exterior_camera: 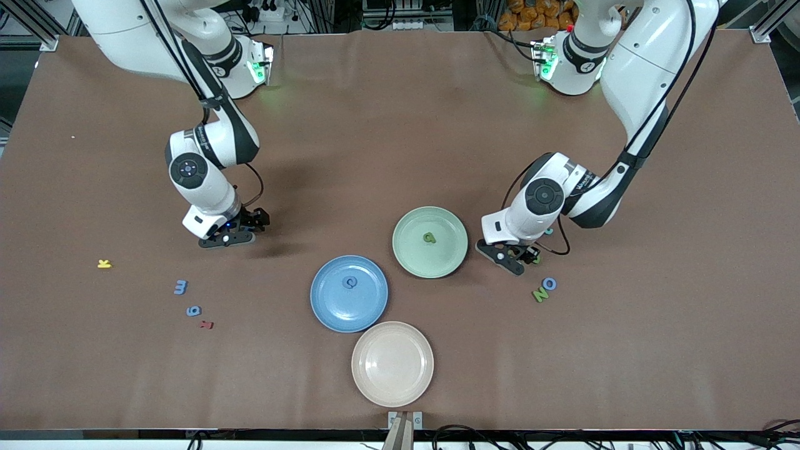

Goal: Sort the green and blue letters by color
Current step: 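Grasp the blue x with the right gripper while the left grasps u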

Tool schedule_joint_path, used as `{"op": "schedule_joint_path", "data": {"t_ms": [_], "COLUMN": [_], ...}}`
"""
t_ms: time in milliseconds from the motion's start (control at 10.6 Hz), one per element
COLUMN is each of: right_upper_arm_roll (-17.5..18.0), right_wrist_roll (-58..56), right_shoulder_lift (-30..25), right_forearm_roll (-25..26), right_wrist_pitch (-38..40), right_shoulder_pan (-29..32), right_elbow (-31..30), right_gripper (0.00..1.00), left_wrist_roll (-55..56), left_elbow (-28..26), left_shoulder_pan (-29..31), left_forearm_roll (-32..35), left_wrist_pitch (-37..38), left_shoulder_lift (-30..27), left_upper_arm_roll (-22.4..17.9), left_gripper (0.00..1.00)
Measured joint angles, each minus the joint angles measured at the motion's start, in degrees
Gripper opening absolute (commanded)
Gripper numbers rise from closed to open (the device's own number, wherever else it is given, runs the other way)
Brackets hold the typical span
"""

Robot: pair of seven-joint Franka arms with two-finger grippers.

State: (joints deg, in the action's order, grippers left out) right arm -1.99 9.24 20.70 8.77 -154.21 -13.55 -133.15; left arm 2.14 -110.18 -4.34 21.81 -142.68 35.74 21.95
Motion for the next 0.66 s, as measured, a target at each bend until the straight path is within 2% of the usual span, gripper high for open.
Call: {"op": "schedule_joint_path", "data": {"t_ms": [189, 379, 474, 568, 663], "right_upper_arm_roll": [0.02, 0.03, 0.03, 0.03, 0.04], "right_wrist_roll": [-0.64, -0.69, -0.73, -0.74, -0.74], "right_shoulder_lift": [0.0, 0.0, 0.0, 0.0, -0.01], "right_forearm_roll": [0.2, 0.22, 0.23, 0.23, 0.23], "right_wrist_pitch": [-1.66, -3.08, -3.44, -3.57, -3.67], "right_shoulder_pan": [0.28, 0.36, 0.37, 0.38, 0.39], "right_elbow": [-1.48, -2.5, -2.89, -3.05, -3.06], "right_gripper": [1.0, 0.47, 0.24, 0.08, 0.05], "left_wrist_roll": [0.0, -0.07, -0.07, -0.07, -0.07], "left_elbow": [-0.04, -0.05, -0.05, -0.05, -0.04], "left_shoulder_pan": [0.33, 0.98, 1.01, 1.01, 1.01], "left_forearm_roll": [0.0, 0.0, 0.0, 0.0, 0.0], "left_wrist_pitch": [0.0, -0.09, -0.11, -0.11, -0.15], "left_shoulder_lift": [0.15, 0.59, 0.68, 0.76, 0.81], "left_upper_arm_roll": [-0.05, -0.05, -0.05, -0.02, 0.0], "left_gripper": [0.74, 0.51, 0.38, 0.27, 0.16]}}
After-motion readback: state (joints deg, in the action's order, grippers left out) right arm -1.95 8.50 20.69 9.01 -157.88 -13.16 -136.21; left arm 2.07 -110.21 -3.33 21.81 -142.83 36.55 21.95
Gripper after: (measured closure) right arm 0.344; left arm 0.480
